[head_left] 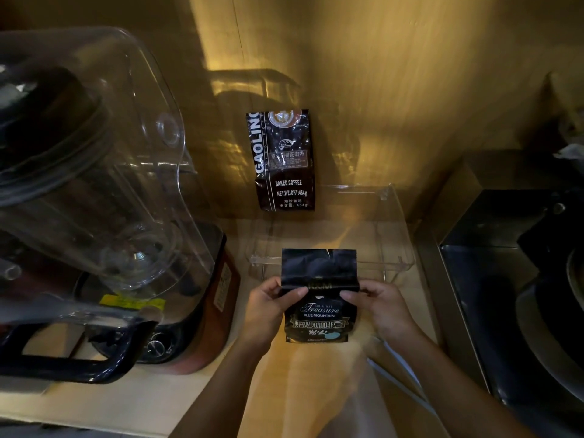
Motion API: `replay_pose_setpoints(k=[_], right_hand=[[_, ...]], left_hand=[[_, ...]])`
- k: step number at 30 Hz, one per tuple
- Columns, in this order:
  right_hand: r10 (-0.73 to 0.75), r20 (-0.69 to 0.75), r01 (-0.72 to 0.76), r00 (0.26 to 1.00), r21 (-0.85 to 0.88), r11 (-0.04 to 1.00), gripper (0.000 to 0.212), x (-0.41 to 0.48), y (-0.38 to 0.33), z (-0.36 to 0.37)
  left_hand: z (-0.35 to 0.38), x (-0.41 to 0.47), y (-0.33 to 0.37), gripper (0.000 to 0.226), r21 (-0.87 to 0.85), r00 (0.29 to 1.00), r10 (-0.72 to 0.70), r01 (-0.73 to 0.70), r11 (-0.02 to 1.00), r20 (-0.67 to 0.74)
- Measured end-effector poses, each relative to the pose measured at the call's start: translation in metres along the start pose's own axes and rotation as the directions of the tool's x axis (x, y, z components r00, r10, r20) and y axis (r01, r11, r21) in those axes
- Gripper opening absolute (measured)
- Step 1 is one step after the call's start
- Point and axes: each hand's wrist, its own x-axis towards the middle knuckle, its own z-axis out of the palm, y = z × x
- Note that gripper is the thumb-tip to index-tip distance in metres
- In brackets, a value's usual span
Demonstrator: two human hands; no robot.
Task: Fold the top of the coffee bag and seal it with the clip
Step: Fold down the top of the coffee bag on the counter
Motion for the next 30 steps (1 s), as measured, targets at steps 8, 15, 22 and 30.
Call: replay_pose_setpoints(k=[8, 15, 22, 30], right_hand=[[-0.015, -0.001, 0.015, 1.000, 0.145, 0.989, 0.007, -0.005, -0.015, 0.009], [-0.052, 0.007, 0.051, 0.999, 0.086, 0.995, 0.019, -0.002, -0.021, 0.010], [-0.116, 0.011, 0.117, 0.993, -0.118, 0.986, 0.015, -0.003, -0.021, 0.008], [-0.103, 0.072, 0.106, 0.992, -0.036, 0.994, 0.010, -0.004, -0.026, 0.005]], left_hand=[[0.005, -0.002, 0.012, 0.018, 0.031, 0.999, 0.048, -0.048, 0.998, 0.024], [0.009, -0.002, 0.027, 0.017, 0.162, 0.996, 0.088, -0.090, 0.983, 0.023], [0.016, 0.001, 0.024, 0.014, 0.555, 0.987, 0.161, -0.128, 0.822, -0.011], [0.021, 0.000, 0.020, 0.013, 0.324, 0.994, 0.104, -0.087, 0.942, -0.034]])
